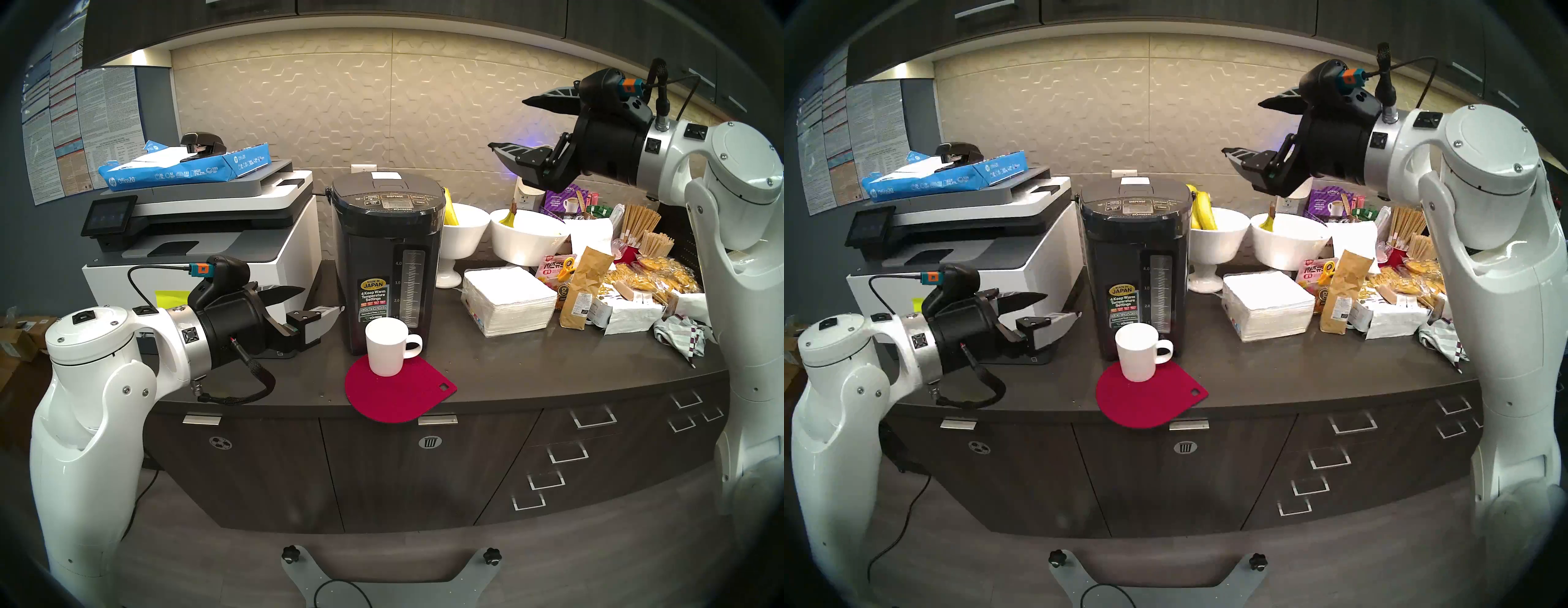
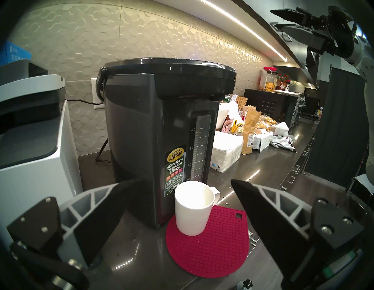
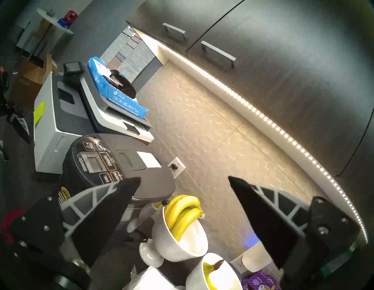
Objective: Press the water dispenser button and fill the cup
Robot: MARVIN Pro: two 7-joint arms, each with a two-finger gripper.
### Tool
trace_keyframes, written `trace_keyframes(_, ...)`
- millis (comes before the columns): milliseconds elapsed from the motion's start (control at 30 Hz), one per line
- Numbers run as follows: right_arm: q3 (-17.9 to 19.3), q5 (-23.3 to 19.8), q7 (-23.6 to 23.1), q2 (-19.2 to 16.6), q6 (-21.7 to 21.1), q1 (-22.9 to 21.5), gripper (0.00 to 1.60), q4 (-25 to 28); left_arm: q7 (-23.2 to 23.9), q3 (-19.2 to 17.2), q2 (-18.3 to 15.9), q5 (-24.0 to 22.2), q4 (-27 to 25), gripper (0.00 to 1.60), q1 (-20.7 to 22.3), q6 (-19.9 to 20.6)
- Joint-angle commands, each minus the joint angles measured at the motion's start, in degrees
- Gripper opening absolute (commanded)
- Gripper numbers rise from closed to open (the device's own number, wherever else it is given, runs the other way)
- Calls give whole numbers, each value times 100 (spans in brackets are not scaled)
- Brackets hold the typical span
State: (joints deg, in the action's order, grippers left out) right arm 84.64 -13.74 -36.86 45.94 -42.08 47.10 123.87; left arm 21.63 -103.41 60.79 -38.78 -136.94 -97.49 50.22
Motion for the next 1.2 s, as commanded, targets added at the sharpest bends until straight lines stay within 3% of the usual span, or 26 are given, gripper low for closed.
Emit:
trace_keyframes(0,-79,101,210,488,-50,-664,160,-187,6,1,-3,-3,-55,160,10,-5)
trace_keyframes(300,-390,280,242,841,-370,-1099,160,-497,6,0,-2,-2,-59,160,9,-5)
trace_keyframes(433,-921,611,-126,533,-585,-1363,160,-665,5,-1,-2,-1,-62,160,7,-4)
trace_keyframes(667,-1259,867,-891,174,-628,-1737,160,-829,3,-2,-1,-1,-66,160,5,-3)
trace_keyframes(800,-1036,852,-802,247,-478,-1721,160,-792,4,-1,-2,-1,-65,160,5,-3)
trace_keyframes(1167,-1029,929,-912,250,-422,-1746,160,-813,1,-3,0,0,-70,160,3,-2)
